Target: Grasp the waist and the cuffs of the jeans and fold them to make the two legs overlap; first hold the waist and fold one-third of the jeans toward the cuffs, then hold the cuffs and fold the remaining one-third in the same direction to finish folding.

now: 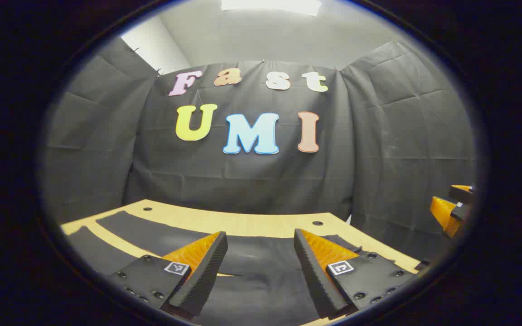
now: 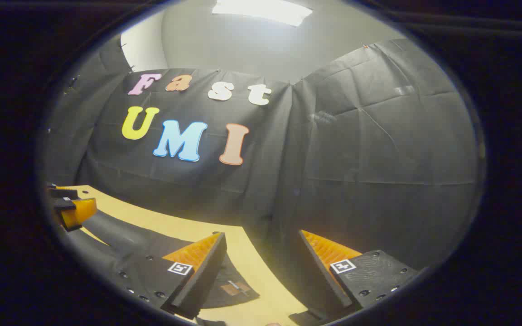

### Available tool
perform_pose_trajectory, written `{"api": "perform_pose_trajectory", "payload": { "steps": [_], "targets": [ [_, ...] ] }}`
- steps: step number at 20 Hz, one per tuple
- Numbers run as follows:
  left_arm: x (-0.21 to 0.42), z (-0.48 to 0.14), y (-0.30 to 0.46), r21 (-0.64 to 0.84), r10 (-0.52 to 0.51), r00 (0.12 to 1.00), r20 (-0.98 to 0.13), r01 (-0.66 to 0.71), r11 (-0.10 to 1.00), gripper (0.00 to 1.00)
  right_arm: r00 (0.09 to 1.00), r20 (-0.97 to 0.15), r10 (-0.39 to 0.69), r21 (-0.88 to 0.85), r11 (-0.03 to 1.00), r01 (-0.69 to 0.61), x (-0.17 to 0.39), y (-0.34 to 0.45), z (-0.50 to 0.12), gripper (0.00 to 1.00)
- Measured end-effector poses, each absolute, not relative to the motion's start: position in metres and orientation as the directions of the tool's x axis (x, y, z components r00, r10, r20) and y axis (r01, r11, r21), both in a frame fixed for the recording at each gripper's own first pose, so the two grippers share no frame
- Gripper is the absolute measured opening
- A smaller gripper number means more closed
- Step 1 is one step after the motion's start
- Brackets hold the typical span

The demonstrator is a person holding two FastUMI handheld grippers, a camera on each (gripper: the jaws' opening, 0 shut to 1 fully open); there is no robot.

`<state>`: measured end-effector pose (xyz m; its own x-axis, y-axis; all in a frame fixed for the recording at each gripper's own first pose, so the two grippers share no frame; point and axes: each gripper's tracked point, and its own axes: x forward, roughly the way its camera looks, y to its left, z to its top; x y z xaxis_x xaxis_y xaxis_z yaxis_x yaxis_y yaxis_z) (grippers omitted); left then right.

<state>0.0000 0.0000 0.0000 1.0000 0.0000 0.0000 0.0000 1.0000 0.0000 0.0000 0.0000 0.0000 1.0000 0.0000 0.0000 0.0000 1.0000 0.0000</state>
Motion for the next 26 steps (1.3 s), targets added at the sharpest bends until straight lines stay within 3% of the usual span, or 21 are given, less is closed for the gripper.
{"api": "perform_pose_trajectory", "payload": {
  "steps": [3,5,6,7,8,12,19,20,21,22,26],
  "targets": [
    [-0.029,0.021,0.107,0.036,0.051,0.999,-0.009,-0.051,0.998,0.95,1.000,0.005,-0.001,0.034,0.999,0.001,-0.021,0.041,0.021,0.94],
    [-0.046,0.032,0.168,0.049,0.104,0.994,-0.021,-0.103,0.994,0.99,1.000,0.008,0.017,0.032,0.999,-0.017,-0.032,0.064,0.031,0.94],
    [-0.053,0.035,0.197,0.050,0.131,0.991,-0.032,-0.129,0.990,0.95,1.000,0.010,0.029,0.025,0.999,-0.029,-0.036,0.073,0.036,0.94],
    [-0.058,0.037,0.222,0.041,0.158,0.987,-0.041,-0.156,0.987,0.99,0.999,0.012,0.043,0.018,0.999,-0.044,-0.038,0.083,0.041,0.94],
    [-0.065,0.039,0.245,0.026,0.185,0.981,-0.054,-0.184,0.983,0.95,0.998,0.013,0.057,0.015,0.998,-0.057,-0.040,0.090,0.046,0.94],
    [-0.086,0.048,0.330,-0.015,0.314,0.947,-0.072,-0.315,0.949,0.95,0.994,0.002,0.108,0.025,0.994,-0.108,-0.044,0.109,0.051,0.94],
    [-0.114,0.089,0.409,-0.068,0.489,0.872,-0.014,-0.489,0.870,0.95,0.984,-0.009,0.180,0.005,0.984,-0.180,-0.037,0.121,0.051,0.94],
    [-0.117,0.092,0.417,-0.069,0.503,0.864,-0.005,-0.502,0.862,0.99,0.981,-0.006,0.193,0.002,0.981,-0.193,-0.036,0.124,0.052,0.94],
    [-0.119,0.094,0.427,-0.067,0.518,0.855,-0.005,-0.517,0.853,0.95,0.980,-0.004,0.201,0.001,0.980,-0.201,-0.035,0.126,0.052,0.94],
    [-0.122,0.089,0.435,-0.072,0.525,0.851,-0.021,-0.525,0.848,0.92,0.979,-0.017,0.204,0.006,0.979,-0.204,-0.032,0.127,0.051,0.94],
    [-0.127,0.057,0.472,-0.139,0.526,0.840,-0.129,-0.541,0.829,0.95,0.973,-0.135,0.186,0.105,0.979,-0.173,-0.019,0.129,0.032,0.94]
  ]
}}
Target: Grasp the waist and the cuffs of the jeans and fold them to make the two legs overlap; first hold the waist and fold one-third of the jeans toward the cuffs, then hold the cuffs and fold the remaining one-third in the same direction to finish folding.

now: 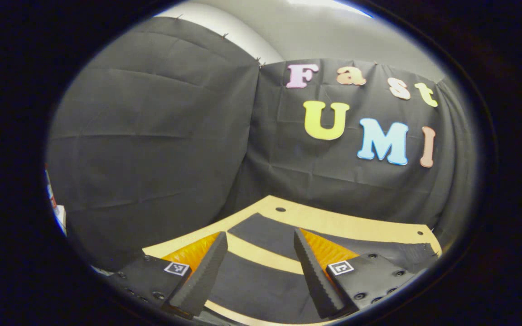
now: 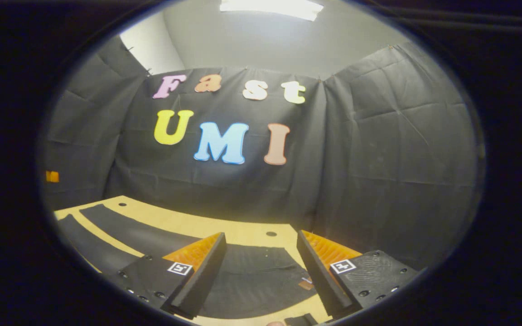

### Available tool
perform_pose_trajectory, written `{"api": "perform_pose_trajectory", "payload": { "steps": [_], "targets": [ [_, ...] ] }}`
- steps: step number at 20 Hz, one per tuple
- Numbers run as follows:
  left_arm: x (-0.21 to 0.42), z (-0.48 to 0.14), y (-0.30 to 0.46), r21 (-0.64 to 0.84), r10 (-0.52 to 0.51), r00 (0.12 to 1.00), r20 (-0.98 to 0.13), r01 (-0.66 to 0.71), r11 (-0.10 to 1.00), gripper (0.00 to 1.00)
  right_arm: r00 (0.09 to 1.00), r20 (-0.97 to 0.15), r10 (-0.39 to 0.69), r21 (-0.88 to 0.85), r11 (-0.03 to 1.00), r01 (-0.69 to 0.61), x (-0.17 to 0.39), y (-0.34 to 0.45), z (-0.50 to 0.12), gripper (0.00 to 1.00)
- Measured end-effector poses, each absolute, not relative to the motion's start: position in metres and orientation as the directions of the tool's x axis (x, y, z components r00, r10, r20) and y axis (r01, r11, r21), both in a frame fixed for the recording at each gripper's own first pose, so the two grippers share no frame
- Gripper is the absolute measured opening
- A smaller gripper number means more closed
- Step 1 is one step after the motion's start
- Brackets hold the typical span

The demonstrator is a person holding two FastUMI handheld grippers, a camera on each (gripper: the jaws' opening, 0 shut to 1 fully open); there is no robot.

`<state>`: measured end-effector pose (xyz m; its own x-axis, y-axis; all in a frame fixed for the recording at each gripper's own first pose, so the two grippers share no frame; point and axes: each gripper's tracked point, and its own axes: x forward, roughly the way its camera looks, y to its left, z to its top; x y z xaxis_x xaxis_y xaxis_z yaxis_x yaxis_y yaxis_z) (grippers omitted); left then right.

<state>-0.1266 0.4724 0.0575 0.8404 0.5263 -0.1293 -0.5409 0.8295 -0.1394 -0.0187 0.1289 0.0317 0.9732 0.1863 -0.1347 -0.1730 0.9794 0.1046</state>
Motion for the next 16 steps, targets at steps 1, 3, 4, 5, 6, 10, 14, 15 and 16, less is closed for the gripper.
{"api": "perform_pose_trajectory", "payload": {
  "steps": [1,3,4,5,6,10,14,15,16],
  "targets": [
    [-0.129,0.051,0.483,-0.158,0.531,0.833,-0.158,-0.552,0.819,0.95,0.965,-0.177,0.192,0.142,0.976,-0.168,-0.019,0.133,0.025,0.94],
    [-0.132,0.028,0.502,-0.215,0.522,0.818,-0.241,-0.570,0.793,0.92,0.942,-0.289,0.173,0.191,0.974,-0.120,-0.019,0.130,0.002,0.94],
    [-0.134,0.016,0.510,-0.249,0.512,0.809,-0.291,-0.580,0.776,0.95,0.927,-0.338,0.162,0.210,0.973,-0.094,-0.018,0.126,-0.010,0.94],
    [-0.136,0.003,0.523,-0.283,0.512,0.791,-0.336,-0.603,0.746,0.99,0.914,-0.377,0.149,0.231,0.971,-0.063,-0.015,0.121,-0.018,0.94],
    [-0.137,-0.009,0.534,-0.320,0.505,0.775,-0.380,-0.622,0.715,0.95,0.900,-0.413,0.140,0.256,0.966,-0.033,-0.010,0.117,-0.027,0.94],
    [-0.147,-0.055,0.571,-0.455,0.454,0.713,-0.534,-0.695,0.557,0.95,0.822,-0.555,0.132,0.346,0.934,0.083,-0.003,0.103,-0.066,0.94],
    [-0.167,-0.100,0.584,-0.517,0.374,0.644,-0.668,-0.762,0.389,0.96,0.727,-0.660,0.186,0.454,0.871,0.189,-0.001,0.098,-0.100,0.94],
    [-0.168,-0.111,0.587,-0.537,0.360,0.635,-0.684,-0.772,0.340,0.96,0.698,-0.687,0.203,0.473,0.854,0.217,-0.001,0.101,-0.106,0.94],
    [-0.169,-0.118,0.590,-0.550,0.344,0.626,-0.700,-0.780,0.299,1.00,0.673,-0.706,0.221,0.491,0.837,0.240,0.000,0.102,-0.113,0.95]
  ]
}}
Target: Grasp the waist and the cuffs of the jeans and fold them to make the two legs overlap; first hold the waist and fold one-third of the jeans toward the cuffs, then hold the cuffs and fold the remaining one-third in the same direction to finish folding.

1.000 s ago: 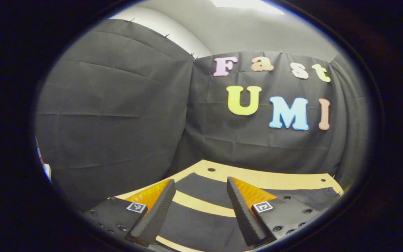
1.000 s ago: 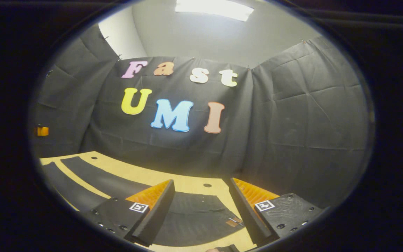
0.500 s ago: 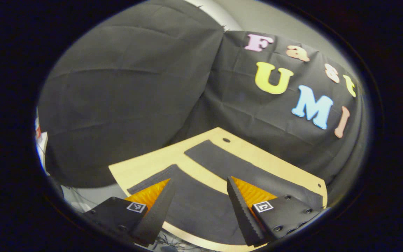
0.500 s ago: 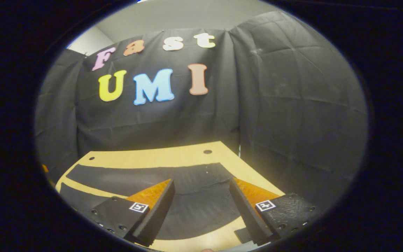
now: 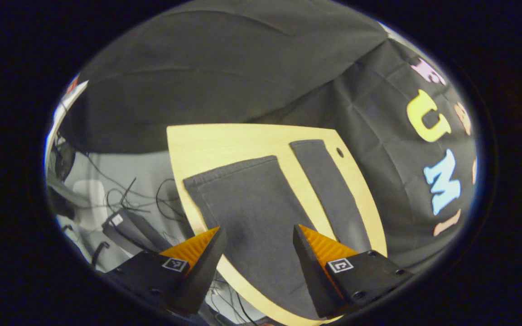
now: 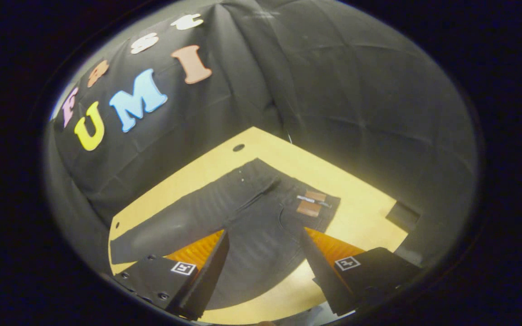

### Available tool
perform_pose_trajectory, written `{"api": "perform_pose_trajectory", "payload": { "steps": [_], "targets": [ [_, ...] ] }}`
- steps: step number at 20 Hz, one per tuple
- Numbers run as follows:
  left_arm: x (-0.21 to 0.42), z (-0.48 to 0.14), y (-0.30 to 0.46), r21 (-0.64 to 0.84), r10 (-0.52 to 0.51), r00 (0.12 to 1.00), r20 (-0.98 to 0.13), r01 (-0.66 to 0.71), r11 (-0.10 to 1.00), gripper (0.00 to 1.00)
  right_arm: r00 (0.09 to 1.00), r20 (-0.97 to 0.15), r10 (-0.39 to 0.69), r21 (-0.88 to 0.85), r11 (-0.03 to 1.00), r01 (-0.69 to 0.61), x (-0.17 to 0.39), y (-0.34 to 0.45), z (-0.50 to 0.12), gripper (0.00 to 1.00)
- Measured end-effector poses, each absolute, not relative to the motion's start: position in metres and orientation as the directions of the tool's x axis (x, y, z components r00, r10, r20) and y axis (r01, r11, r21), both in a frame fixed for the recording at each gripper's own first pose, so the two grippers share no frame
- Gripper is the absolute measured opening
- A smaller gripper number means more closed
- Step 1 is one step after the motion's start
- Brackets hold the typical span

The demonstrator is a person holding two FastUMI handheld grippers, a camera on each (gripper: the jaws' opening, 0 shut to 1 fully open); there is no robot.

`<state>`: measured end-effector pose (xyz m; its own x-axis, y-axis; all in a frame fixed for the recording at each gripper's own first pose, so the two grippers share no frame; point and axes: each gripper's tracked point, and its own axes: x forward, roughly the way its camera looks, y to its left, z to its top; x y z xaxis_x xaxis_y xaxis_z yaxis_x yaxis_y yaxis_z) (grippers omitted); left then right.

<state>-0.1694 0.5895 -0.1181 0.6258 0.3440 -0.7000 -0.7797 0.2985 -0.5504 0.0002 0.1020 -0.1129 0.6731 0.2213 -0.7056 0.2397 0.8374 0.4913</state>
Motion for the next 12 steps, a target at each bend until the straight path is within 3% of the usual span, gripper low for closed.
{"api": "perform_pose_trajectory", "payload": {
  "steps": [1,6,12],
  "targets": [
    [-0.172,-0.129,0.591,-0.567,0.323,0.620,-0.715,-0.785,0.250,0.96,0.650,-0.722,0.237,0.509,0.818,0.267,-0.004,0.103,-0.117,0.95],
    [-0.175,-0.170,0.595,-0.610,0.257,0.600,-0.758,-0.791,0.048,1.00,0.552,-0.789,0.272,0.550,0.714,0.434,-0.001,0.091,-0.149,0.95],
    [-0.165,-0.179,0.609,-0.606,0.245,0.587,-0.772,-0.796,-0.002,0.96,0.478,-0.832,0.282,0.539,0.617,0.574,0.005,0.066,-0.185,0.95]
  ]
}}
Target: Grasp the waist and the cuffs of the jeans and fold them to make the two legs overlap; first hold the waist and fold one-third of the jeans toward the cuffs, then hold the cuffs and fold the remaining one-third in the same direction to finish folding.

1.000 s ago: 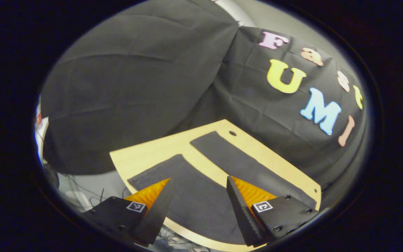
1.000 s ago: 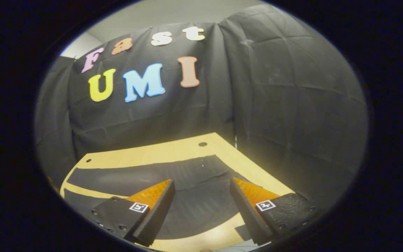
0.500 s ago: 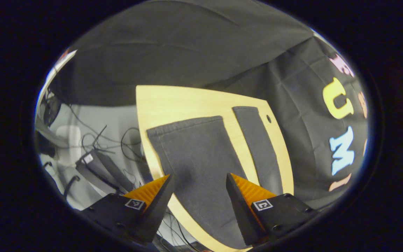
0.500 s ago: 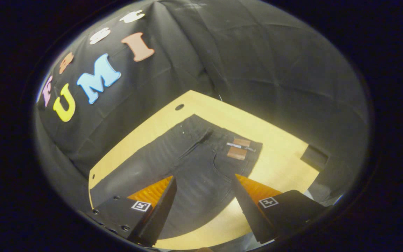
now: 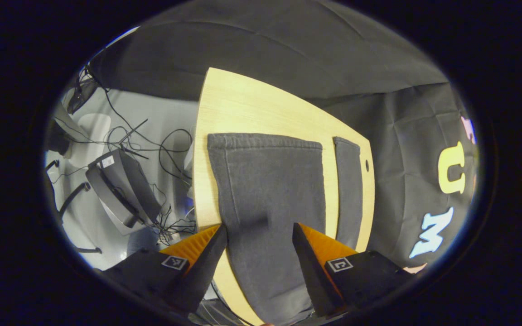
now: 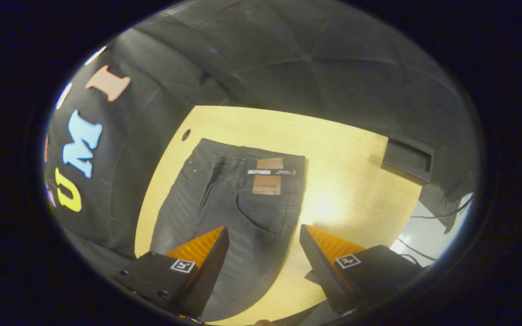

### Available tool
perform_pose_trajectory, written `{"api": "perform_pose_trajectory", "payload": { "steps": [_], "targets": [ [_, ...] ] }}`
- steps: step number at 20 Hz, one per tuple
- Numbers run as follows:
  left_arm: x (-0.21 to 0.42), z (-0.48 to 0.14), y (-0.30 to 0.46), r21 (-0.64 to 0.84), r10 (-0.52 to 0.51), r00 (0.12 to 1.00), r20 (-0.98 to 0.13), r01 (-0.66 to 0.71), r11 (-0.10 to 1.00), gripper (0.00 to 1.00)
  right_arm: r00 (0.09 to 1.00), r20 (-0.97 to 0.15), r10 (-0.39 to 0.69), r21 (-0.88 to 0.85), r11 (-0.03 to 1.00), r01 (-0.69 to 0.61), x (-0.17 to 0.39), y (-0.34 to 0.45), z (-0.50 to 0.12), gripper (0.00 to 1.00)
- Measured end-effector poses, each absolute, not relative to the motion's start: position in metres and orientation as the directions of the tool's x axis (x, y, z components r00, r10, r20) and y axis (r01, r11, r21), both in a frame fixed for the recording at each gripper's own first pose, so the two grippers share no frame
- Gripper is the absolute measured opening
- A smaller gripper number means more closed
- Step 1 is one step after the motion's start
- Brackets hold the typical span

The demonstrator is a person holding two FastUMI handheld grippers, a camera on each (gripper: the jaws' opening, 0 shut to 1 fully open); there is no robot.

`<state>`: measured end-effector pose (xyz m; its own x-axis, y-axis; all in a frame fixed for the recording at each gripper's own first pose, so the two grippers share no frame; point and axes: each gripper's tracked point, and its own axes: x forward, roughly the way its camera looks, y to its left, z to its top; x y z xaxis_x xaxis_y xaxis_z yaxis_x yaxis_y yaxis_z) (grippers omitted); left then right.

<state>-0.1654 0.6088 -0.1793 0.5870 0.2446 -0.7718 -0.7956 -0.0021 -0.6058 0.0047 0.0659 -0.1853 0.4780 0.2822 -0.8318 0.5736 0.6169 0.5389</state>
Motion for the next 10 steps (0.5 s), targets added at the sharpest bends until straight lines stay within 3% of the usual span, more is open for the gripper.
{"api": "perform_pose_trajectory", "payload": {
  "steps": [3,4,5,8,9,10],
  "targets": [
    [-0.154,-0.181,0.612,-0.603,0.239,0.585,-0.775,-0.798,0.000,0.96,0.425,-0.863,0.275,0.498,0.608,0.618,0.001,0.062,-0.207,0.95],
    [-0.149,-0.180,0.612,-0.605,0.235,0.588,-0.774,-0.796,0.000,0.96,0.414,-0.861,0.295,0.504,0.603,0.618,0.002,0.066,-0.208,1.00],
    [-0.148,-0.180,0.612,-0.607,0.235,0.590,-0.772,-0.794,-0.002,0.96,0.420,-0.858,0.296,0.510,0.596,0.620,0.007,0.068,-0.208,0.96],
    [-0.140,-0.178,0.615,-0.625,0.226,0.605,-0.763,-0.780,-0.023,1.00,0.417,-0.844,0.337,0.535,0.580,0.615,0.020,0.083,-0.204,0.95],
    [-0.139,-0.178,0.617,-0.632,0.225,0.610,-0.760,-0.775,-0.032,0.90,0.404,-0.840,0.362,0.542,0.570,0.618,0.022,0.092,-0.206,0.94],
    [-0.139,-0.178,0.620,-0.636,0.221,0.614,-0.757,-0.771,-0.037,0.96,0.390,-0.848,0.359,0.530,0.575,0.623,0.025,0.093,-0.208,0.92]
  ]
}}
